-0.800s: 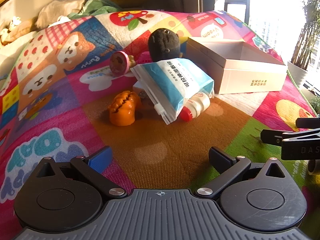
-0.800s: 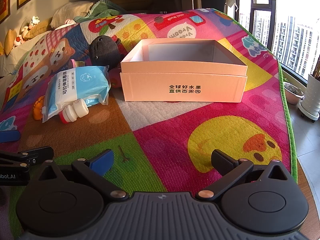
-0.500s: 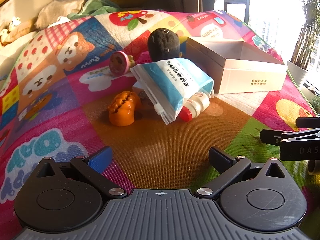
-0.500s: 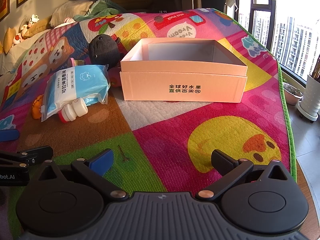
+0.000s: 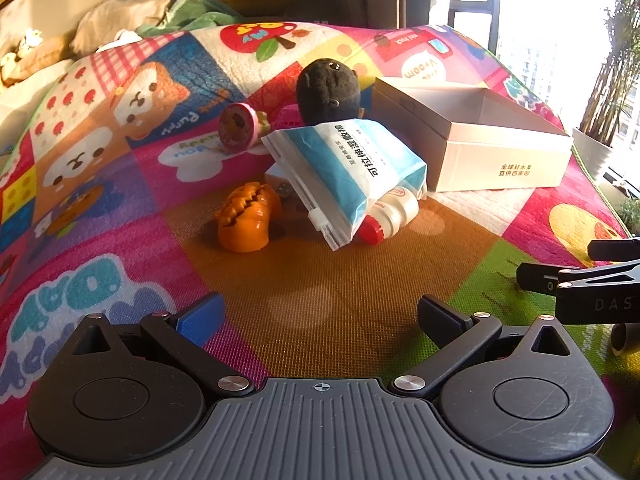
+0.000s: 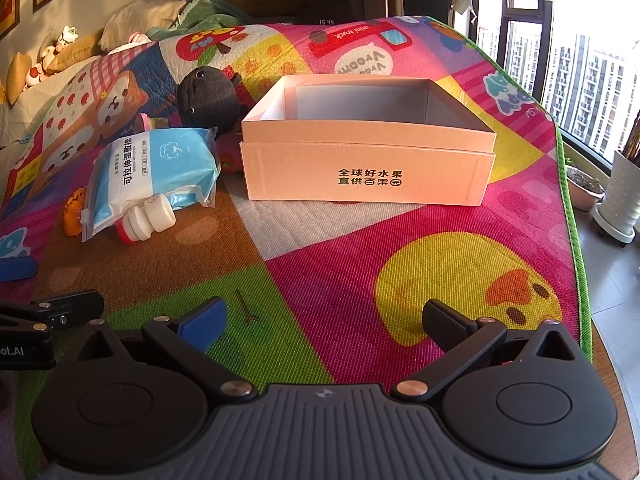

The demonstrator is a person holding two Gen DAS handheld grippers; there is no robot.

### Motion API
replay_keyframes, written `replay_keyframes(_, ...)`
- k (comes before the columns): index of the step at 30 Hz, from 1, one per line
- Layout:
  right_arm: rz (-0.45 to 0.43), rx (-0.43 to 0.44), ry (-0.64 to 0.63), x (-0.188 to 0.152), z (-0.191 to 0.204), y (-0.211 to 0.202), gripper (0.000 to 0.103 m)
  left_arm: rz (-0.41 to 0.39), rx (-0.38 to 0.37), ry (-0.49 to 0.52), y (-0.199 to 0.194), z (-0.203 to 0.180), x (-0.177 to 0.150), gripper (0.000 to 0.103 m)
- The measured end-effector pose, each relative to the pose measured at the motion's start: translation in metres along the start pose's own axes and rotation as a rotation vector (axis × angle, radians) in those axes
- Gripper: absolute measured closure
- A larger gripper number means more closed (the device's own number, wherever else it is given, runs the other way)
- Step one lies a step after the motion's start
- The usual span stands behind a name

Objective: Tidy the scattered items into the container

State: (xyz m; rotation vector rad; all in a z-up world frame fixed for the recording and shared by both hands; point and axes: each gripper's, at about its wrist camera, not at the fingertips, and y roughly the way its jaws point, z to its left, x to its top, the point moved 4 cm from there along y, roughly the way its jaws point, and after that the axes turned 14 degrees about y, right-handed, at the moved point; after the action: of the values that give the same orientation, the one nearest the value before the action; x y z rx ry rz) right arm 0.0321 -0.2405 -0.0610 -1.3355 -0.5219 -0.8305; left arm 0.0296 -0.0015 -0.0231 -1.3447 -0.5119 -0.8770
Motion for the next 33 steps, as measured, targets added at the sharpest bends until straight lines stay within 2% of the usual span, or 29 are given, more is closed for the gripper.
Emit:
replay_keyframes(5,0.012,-0.032,-0.065,-0.004,0.008,-0.009,0.000,0.001,-0.004,0.000,0.000,0.001,0.000,0.000)
replay_keyframes(8,0.006,-0.007,-0.043,-0.007,0.003,-0.011,0.000,-0.011,-0.018,-0.009,-0.001,0.002,0.000,0.000)
replay_keyframes(10,0.007,0.027,0.001,-0.008,-0.005,-0.009,0.000,-0.036,-0.037,-0.036,-0.005,0.005,-0.001,0.000)
replay_keyframes(12,0.011,0.024,-0.012,-0.008,-0.003,-0.009,0.000,-0.073,-0.039,-0.055,-0.011,0.007,-0.001,0.000)
replay_keyframes(18,0.037,0.024,-0.006,-0.005,-0.002,-0.007,0.000,-0.145,-0.023,-0.015,-0.028,0.004,0.004,0.000)
replay_keyframes(25,0.048,0.048,-0.016,-0.005,-0.005,-0.008,0.000,-0.101,-0.030,-0.052,-0.024,0.014,0.004,0.000)
replay_keyframes(28,0.053,0.049,-0.025,-0.005,-0.005,-0.008,0.000,-0.066,-0.020,-0.028,-0.021,0.018,0.001,0.000)
replay_keyframes(33,0.055,0.048,-0.030,-0.005,-0.003,-0.009,0.000,-0.077,-0.062,-0.011,-0.026,0.021,0.004,0.000)
